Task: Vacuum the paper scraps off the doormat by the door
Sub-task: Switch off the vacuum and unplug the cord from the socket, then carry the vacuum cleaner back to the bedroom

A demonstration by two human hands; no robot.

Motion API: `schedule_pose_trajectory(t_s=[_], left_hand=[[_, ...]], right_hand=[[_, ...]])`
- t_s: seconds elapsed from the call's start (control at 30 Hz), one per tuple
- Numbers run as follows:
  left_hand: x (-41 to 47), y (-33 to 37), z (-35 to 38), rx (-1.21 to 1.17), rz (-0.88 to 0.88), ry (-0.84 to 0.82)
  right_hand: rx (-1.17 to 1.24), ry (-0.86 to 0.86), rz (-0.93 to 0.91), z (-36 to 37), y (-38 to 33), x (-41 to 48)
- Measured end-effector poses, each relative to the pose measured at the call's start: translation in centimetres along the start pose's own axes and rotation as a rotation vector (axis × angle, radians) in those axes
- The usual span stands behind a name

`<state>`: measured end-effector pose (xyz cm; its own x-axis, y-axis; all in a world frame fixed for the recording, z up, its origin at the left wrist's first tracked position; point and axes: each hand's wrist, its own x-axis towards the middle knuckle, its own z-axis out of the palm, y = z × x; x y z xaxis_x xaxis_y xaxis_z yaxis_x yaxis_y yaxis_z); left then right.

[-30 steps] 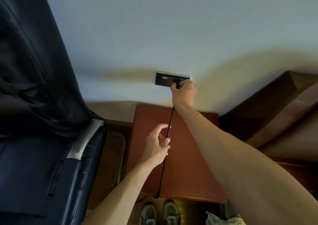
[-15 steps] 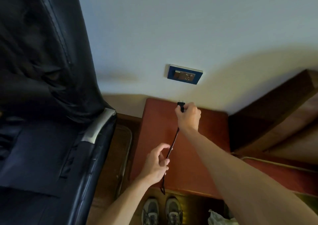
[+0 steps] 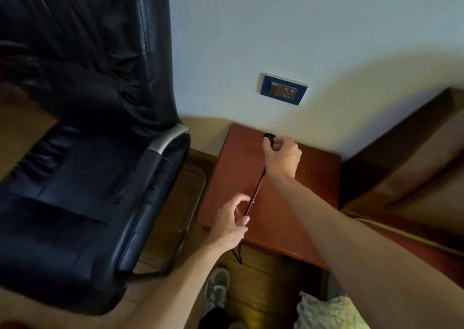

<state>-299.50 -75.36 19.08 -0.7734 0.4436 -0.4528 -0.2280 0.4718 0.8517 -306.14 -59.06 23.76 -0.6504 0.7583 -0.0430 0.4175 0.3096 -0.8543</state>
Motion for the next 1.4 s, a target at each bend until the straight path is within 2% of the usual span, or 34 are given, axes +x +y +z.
schedule_pose_trajectory(t_s=[0.2, 0.5, 0.7, 1.03, 1.4], left_hand=[[-5.5, -1.3, 1.2, -0.065, -0.05, 0.081], [-15.2, -7.9, -4.3, -0.311, -0.181, 0.287], [-21.0, -11.5, -9.0, -0.435, -0.163, 0.389], [-33.2, -18.5, -16.0, -0.46, -0.054, 0.609], [-48.6, -31.6, -21.2, -0.453, -0.164, 0.9]], right_hand=[[0.028, -0.094, -0.051, -1.0, -0.8, -4.9], [0.018, -0.403, -0.117, 5.7, -4.0, -16.6], [0.066, -0.516, -0.33, 9.9, -8.5, -25.5], [0.071, -0.688, -0.557, 16.5, -13.3, -41.8], [0.041, -0.925, -0.634, 24.0, -13.0, -64.9]])
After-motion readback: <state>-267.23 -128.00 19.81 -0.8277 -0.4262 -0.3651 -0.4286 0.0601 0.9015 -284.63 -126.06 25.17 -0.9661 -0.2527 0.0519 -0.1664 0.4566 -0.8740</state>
